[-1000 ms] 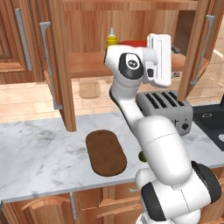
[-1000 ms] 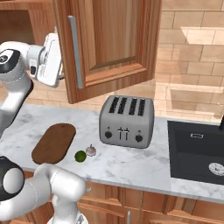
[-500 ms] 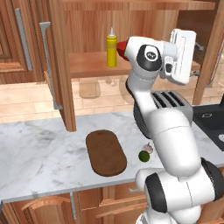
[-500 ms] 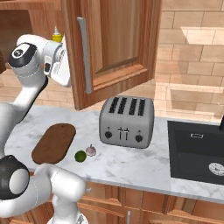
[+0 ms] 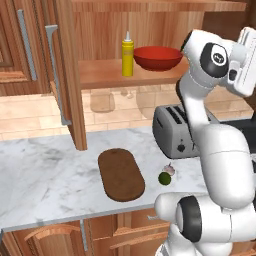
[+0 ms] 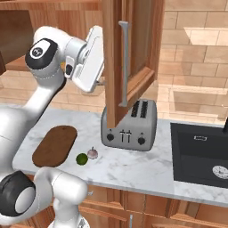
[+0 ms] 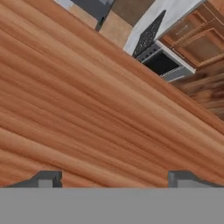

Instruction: Open the cabinet. Place the bowl and condiment on the counter. Then place the lime and garlic on the cutting board.

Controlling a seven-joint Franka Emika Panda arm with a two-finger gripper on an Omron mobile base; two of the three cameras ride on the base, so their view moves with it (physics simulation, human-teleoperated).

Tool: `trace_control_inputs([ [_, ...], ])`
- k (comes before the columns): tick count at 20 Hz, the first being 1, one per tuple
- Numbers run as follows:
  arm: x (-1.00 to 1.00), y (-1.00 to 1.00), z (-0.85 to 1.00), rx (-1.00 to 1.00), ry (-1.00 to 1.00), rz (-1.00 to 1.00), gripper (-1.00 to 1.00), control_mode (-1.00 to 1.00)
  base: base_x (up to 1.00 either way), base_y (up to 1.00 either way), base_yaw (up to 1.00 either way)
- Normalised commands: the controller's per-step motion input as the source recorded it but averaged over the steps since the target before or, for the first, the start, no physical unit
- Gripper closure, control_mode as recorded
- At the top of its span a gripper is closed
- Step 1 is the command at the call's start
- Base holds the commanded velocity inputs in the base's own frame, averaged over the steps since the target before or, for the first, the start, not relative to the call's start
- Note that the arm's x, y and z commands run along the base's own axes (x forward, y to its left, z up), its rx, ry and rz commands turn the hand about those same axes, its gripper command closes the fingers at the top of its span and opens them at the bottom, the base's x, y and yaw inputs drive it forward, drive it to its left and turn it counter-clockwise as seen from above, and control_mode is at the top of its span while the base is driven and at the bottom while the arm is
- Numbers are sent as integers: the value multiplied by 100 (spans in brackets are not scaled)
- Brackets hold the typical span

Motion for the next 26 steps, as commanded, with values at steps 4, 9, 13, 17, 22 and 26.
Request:
trace_control_inputs([
  [4, 1, -49, 0, 11, -13, 0, -100, -100, 0, 0, 0],
  [9, 16, -28, 0, 9, -12, 1, -100, -100, 0, 0, 0],
  [13, 14, -7, 0, 7, -12, 7, -100, -100, 0, 0, 0],
  [17, 6, 0, 0, 3, -14, 10, -100, -100, 0, 0, 0],
  [22, 4, 9, 0, 1, -17, 15, -100, -100, 0, 0, 0],
  [26, -1, 45, 0, 0, -17, 19, -100, -100, 0, 0, 0],
])
